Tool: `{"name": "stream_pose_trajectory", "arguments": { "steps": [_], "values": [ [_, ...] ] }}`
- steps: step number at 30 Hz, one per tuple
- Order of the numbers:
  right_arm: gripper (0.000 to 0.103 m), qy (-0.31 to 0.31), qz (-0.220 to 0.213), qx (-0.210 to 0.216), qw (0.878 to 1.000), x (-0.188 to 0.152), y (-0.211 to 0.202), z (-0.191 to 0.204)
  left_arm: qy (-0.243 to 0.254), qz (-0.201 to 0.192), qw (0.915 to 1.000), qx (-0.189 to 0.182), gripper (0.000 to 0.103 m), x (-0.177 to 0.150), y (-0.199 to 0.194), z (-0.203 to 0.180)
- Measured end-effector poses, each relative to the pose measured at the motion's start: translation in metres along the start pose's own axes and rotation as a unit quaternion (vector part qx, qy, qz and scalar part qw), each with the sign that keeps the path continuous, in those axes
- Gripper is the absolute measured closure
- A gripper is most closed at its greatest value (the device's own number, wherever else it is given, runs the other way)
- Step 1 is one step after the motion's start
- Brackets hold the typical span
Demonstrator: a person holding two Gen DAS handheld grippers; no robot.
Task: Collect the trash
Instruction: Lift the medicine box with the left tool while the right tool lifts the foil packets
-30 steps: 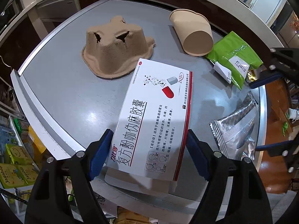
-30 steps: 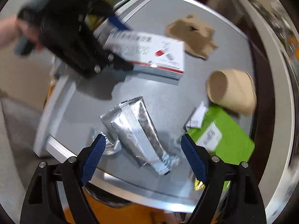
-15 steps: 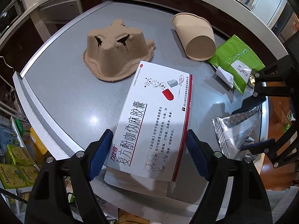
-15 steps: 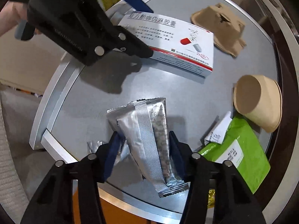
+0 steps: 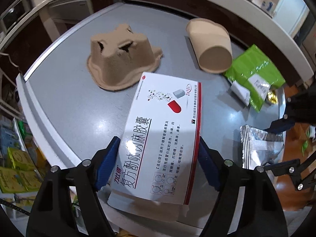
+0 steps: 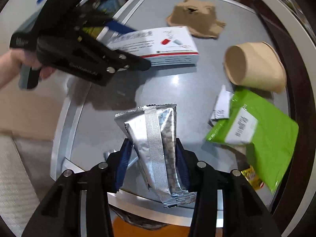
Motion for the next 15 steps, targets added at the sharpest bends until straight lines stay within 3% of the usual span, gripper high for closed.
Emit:
{"name": "stream_pose_trajectory", "arguments": {
  "steps": [11,12,14,15],
  "values": [
    [0.059,0.113,-0.114,0.035,0.986,-0.015,-0.055,-0.006,-0.050,-0.076,0.9946,0.051,0.030,-0.002,-0.069,-0.014],
    [0.059,0.118,-0.124,0.033,0.985,-0.016,-0.062,-0.006,-0.054,-0.082,0.9937,0.055,0.035,-0.005,-0.074,-0.014],
    [0.060,0.131,-0.145,0.032,0.980,-0.019,-0.080,-0.010,-0.066,-0.086,0.9924,0.059,0.067,0.000,-0.085,-0.022],
    [0.059,0.136,-0.156,0.034,0.978,-0.021,-0.088,-0.012,-0.075,-0.083,0.9920,0.060,0.066,0.000,-0.089,-0.024]
  ]
}}
Point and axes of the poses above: each gripper's, at about its wrist camera, not at the fingertips, and y roughly the way its jaws point, z to its left, x to its top, the point moved 4 cm from there along y, roughly the way its jaws point, and after that the axes turned 2 degrees about z, right-handed, at the moved point
